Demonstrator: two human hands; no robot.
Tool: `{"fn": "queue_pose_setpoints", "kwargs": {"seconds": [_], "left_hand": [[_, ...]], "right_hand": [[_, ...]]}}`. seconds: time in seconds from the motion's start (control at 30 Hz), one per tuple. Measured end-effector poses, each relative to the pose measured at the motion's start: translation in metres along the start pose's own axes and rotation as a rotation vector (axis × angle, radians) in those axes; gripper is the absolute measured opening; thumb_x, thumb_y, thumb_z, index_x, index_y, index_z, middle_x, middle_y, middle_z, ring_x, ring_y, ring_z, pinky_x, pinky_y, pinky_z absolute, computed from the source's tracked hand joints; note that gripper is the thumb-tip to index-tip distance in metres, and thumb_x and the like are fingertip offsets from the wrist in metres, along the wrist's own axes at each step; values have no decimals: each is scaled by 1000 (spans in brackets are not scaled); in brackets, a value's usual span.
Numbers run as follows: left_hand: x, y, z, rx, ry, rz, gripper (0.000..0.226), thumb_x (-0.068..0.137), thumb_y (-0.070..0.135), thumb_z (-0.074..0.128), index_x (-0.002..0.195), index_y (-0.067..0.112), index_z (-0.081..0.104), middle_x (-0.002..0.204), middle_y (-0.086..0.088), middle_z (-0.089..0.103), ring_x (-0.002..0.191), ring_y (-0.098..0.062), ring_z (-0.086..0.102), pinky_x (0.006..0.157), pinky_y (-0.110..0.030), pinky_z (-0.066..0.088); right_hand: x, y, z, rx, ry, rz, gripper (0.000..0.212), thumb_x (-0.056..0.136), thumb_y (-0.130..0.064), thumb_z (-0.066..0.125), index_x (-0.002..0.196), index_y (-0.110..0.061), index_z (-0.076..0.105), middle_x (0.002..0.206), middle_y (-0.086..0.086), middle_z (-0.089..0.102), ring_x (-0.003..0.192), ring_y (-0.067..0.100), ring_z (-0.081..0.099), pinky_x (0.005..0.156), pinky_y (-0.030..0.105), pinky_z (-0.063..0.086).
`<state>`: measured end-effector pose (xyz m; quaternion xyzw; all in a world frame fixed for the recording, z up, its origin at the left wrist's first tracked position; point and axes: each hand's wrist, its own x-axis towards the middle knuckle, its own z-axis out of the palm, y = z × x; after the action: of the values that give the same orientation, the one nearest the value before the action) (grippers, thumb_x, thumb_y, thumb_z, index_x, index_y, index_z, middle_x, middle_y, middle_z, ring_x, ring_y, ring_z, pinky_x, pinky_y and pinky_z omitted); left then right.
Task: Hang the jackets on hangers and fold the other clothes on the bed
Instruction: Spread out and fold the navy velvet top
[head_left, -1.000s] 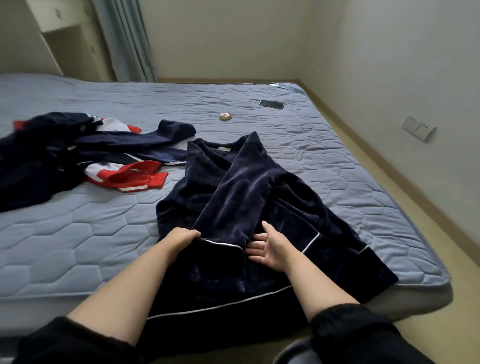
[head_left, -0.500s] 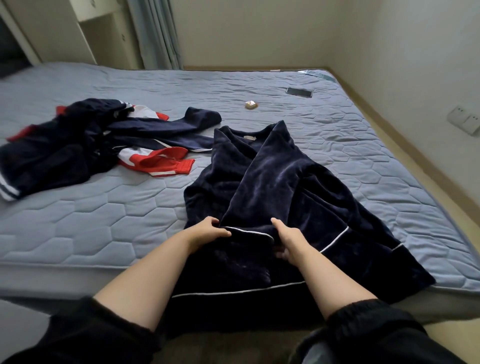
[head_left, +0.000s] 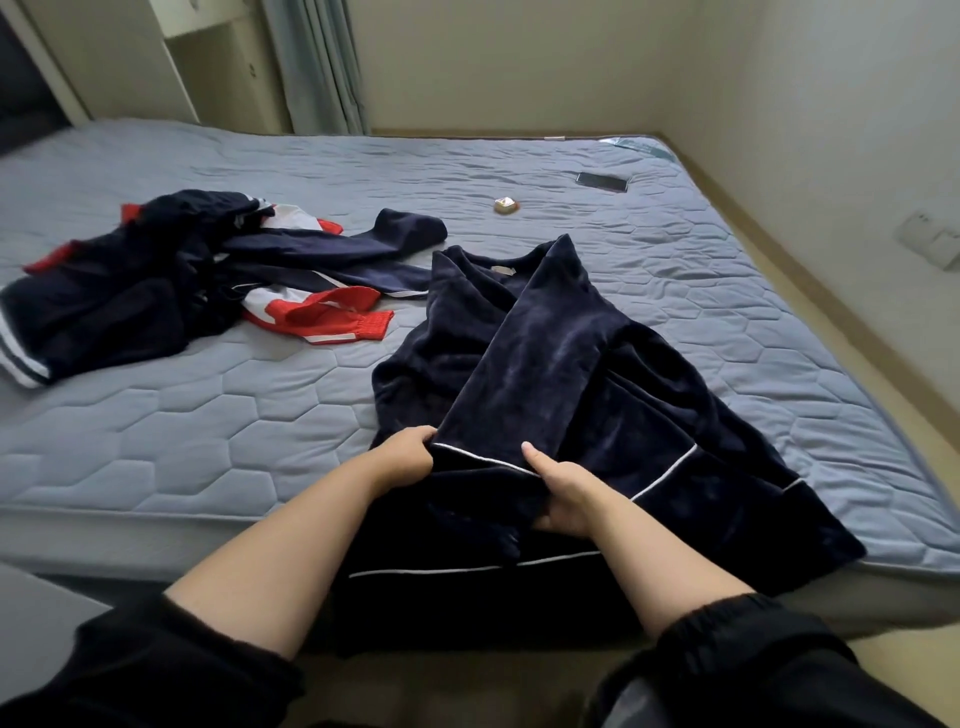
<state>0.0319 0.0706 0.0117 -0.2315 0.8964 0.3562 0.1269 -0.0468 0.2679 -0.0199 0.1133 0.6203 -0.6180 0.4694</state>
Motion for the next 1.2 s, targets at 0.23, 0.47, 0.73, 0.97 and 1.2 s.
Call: {"fn": "queue_pose_setpoints", "kwargs": {"seconds": [0.23, 0.47, 0.73, 0.97, 1.2], "left_hand": [[0, 19, 16, 800, 285, 181, 77, 85, 14, 49, 151, 25, 11, 136, -4, 37, 118, -26, 42, 88, -36, 42], [21, 52, 48, 675, 219, 283, 59, 101, 42, 28, 153, 25, 8, 161, -4, 1, 148, -25, -3, 117, -45, 7], [32, 59, 84, 662, 89, 169, 56, 100, 46, 25, 151, 22, 18, 160, -9, 4, 147, -27, -6, 115, -54, 2], [45, 107, 104, 646, 130, 390, 61, 99, 51, 26, 153, 26, 8, 161, -5, -7, 147, -24, -14, 116, -51, -2], [45, 127, 131, 760, -21, 420, 61, 99, 54, 21, 153, 30, 5, 161, -3, -7, 145, -27, -18, 116, -53, -5]], "right_hand": [[-8, -3, -9, -606, 360, -276, 31, 97, -32, 51, 80, -6, 58, 62, 13, 64, 45, 22, 61, 43, 27, 49], [-7, -22, -30, -1049, 818, -773, 36, 90, -13, 48, 124, -7, 57, 129, 14, 54, 121, 32, 44, 102, 42, 32], [-5, -18, -132, -1040, 1083, -119, 58, 96, -26, 30, 151, -12, 19, 160, 8, 11, 147, 26, 4, 117, 54, 4], [5, -29, -128, -1310, 767, -394, 49, 102, -31, 27, 150, -21, 24, 160, 1, 15, 147, 22, 6, 114, 57, 6], [-22, -26, -178, -1075, 1081, -214, 37, 97, -19, 32, 128, -16, 54, 133, 5, 51, 131, 22, 37, 114, 49, 16]]}}
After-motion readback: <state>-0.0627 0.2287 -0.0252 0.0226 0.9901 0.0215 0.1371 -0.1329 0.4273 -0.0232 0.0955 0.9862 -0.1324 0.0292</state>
